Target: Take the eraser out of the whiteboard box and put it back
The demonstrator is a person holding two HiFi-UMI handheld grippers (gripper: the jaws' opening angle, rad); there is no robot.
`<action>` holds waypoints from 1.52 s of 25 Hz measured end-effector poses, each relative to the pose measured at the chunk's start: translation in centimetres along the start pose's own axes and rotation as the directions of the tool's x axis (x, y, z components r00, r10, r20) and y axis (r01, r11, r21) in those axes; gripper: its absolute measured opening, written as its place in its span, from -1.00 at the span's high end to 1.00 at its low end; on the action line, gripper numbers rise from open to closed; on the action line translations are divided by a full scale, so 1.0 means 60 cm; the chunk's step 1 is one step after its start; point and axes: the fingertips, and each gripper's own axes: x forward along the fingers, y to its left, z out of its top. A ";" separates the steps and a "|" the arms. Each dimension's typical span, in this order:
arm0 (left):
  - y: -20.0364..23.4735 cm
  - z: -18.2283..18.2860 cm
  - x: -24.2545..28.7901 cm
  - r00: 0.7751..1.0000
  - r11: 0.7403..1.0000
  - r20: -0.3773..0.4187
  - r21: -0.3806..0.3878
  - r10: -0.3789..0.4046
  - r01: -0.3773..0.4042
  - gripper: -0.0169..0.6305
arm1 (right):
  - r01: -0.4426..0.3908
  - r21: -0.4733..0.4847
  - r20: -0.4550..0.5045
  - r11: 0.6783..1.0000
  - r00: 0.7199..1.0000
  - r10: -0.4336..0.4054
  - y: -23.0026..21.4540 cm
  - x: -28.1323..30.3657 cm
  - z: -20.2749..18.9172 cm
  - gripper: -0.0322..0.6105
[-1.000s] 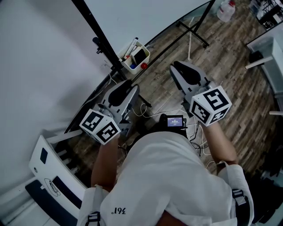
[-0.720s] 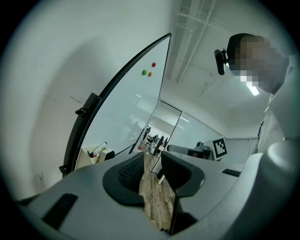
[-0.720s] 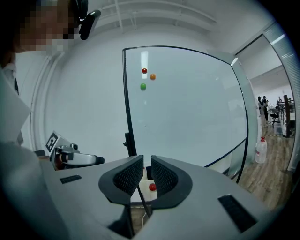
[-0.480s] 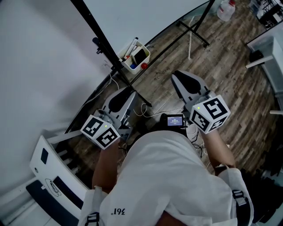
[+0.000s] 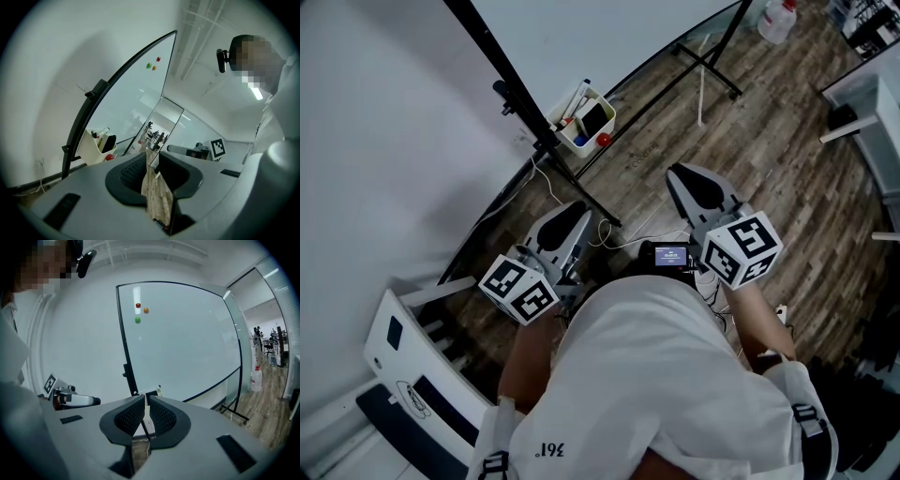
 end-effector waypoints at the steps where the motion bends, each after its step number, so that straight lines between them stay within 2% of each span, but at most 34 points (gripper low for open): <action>1: -0.002 -0.005 -0.001 1.000 1.000 -0.005 0.000 -0.007 0.007 0.66 | 0.001 0.003 -0.005 1.000 1.000 -0.001 0.000 -0.001 -0.005 0.74; 11: -0.010 -0.032 -0.004 0.999 1.000 -0.039 -0.012 -0.018 0.017 0.66 | -0.009 0.027 -0.062 1.000 0.998 0.011 0.016 -0.011 -0.052 0.75; 19: -0.015 -0.042 0.000 0.998 1.000 -0.054 -0.018 -0.026 0.025 0.67 | -0.018 0.036 -0.065 0.999 0.998 0.020 0.019 -0.015 -0.064 0.79; 26: -0.019 -0.047 0.003 0.997 0.999 -0.062 -0.013 -0.050 0.049 0.67 | -0.020 0.044 -0.058 0.999 0.998 0.022 0.018 -0.017 -0.063 0.82; 38: -0.020 -0.047 0.010 0.996 0.999 -0.086 -0.026 -0.036 0.034 0.67 | -0.007 0.019 -0.052 1.000 0.999 0.008 -0.002 -0.018 -0.047 0.82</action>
